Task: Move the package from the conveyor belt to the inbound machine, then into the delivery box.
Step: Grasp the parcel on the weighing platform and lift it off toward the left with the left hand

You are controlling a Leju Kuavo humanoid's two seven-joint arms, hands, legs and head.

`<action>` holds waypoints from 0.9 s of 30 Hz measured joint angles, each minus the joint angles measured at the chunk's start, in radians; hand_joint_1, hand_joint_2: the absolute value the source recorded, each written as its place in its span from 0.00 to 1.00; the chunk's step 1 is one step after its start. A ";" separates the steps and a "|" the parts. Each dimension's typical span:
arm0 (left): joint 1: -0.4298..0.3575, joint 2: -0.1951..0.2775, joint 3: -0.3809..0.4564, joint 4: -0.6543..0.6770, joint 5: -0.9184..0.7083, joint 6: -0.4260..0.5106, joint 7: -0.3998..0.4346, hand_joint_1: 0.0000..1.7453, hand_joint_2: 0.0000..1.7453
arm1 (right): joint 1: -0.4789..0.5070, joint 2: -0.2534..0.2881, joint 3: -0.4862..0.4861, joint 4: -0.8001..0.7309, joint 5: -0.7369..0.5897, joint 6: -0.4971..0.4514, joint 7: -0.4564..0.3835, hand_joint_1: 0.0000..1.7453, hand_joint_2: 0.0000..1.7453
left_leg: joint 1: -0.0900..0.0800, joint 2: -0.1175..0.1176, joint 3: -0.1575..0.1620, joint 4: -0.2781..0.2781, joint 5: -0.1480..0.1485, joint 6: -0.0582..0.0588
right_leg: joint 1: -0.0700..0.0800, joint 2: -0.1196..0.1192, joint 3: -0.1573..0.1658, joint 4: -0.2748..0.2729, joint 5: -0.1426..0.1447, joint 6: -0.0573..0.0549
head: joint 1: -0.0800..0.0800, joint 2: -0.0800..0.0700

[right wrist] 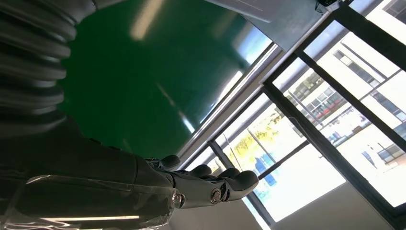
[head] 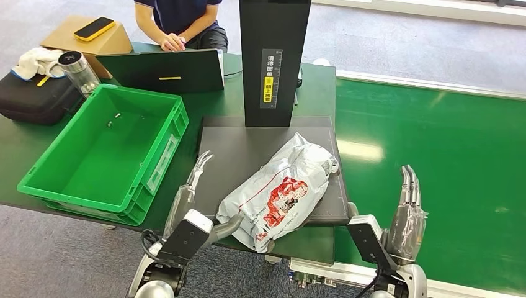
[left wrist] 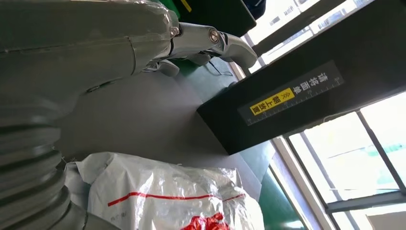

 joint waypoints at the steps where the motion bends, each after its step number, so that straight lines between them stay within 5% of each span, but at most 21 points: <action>1: 0.000 0.002 -0.004 0.001 0.000 0.000 0.000 0.00 1.00 | 0.002 0.000 -0.002 -0.004 0.000 0.000 0.000 0.00 1.00 | 0.000 0.000 0.000 0.000 0.000 0.000 | 0.000 0.000 0.000 0.000 0.000 0.000 | 0.000 0.000; 8: -0.002 0.011 -0.020 0.004 -0.012 -0.001 0.009 0.00 1.00 | 0.011 0.002 -0.007 -0.018 0.000 0.000 0.003 0.00 1.00 | 0.000 0.000 0.000 0.000 0.000 0.000 | 0.000 0.000 0.000 0.000 -0.001 -0.001 | 0.000 0.000; 14: -0.039 0.018 -0.047 0.052 -0.146 -0.092 0.132 0.00 1.00 | 0.021 0.023 -0.040 -0.044 0.016 0.008 0.032 0.00 1.00 | 0.000 0.000 0.000 0.000 0.000 0.000 | 0.000 0.000 0.000 0.000 -0.001 -0.001 | 0.000 0.000; 22: -0.112 -0.008 -0.057 0.277 -0.285 -0.169 0.345 0.00 1.00 | 0.054 0.109 -0.153 -0.112 0.075 0.051 0.051 0.00 1.00 | 0.000 0.000 0.001 0.000 0.000 0.000 | 0.000 0.000 0.000 0.000 -0.001 -0.001 | 0.000 0.000; 27: -0.171 -0.047 -0.061 0.450 -0.335 -0.175 0.387 0.00 1.00 | 0.054 0.155 -0.192 -0.123 0.096 0.063 0.051 0.00 1.00 | 0.000 0.000 0.001 0.000 0.000 0.000 | 0.000 0.000 0.001 0.000 -0.001 -0.001 | 0.000 0.000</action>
